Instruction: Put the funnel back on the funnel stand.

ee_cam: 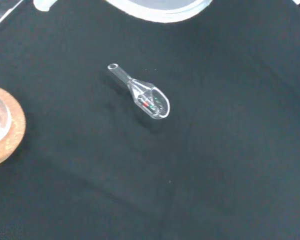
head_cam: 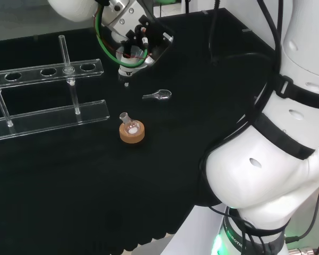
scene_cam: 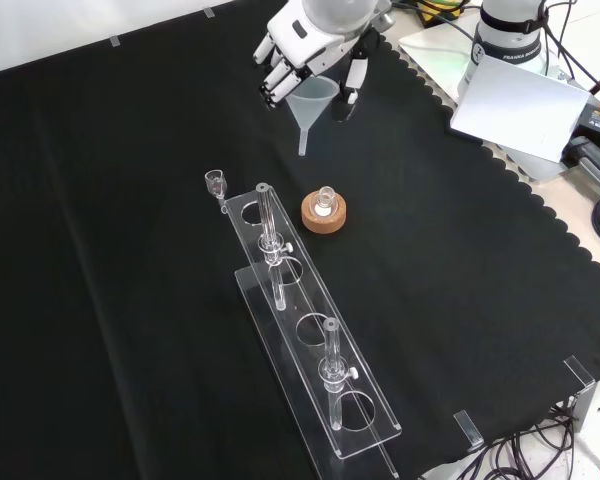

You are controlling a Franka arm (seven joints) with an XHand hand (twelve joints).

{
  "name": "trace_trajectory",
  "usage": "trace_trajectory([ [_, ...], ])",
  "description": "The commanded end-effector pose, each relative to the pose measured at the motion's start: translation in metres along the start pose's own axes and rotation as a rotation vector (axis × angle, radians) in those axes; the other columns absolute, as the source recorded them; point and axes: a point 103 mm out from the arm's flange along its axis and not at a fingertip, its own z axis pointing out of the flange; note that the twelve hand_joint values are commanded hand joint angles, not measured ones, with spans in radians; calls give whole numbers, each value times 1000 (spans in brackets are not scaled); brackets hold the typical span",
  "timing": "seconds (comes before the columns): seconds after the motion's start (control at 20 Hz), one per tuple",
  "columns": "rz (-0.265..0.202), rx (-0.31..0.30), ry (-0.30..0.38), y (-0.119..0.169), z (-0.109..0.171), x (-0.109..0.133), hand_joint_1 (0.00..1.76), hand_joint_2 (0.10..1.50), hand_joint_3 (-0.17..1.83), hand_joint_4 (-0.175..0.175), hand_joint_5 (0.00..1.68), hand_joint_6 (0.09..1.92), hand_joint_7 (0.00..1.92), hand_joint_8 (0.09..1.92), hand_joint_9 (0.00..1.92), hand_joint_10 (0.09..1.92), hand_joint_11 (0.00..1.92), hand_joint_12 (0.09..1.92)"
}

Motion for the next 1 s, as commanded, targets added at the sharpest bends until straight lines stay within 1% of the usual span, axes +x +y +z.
trace_trajectory([
  [0.05, 8, -3, -14, 3, -4, -5, 616, 831, 366, -79, 560, 853, 814, 759, 1277, 402, 859, 1077],
  [0.5, 5, -28, -42, 20, -23, -10, 617, 828, 376, -79, 566, 861, 816, 760, 1282, 397, 864, 1072],
  [1.0, -19, -61, -88, 44, -53, 0, 614, 826, 386, -79, 567, 867, 816, 760, 1286, 391, 868, 1067],
])
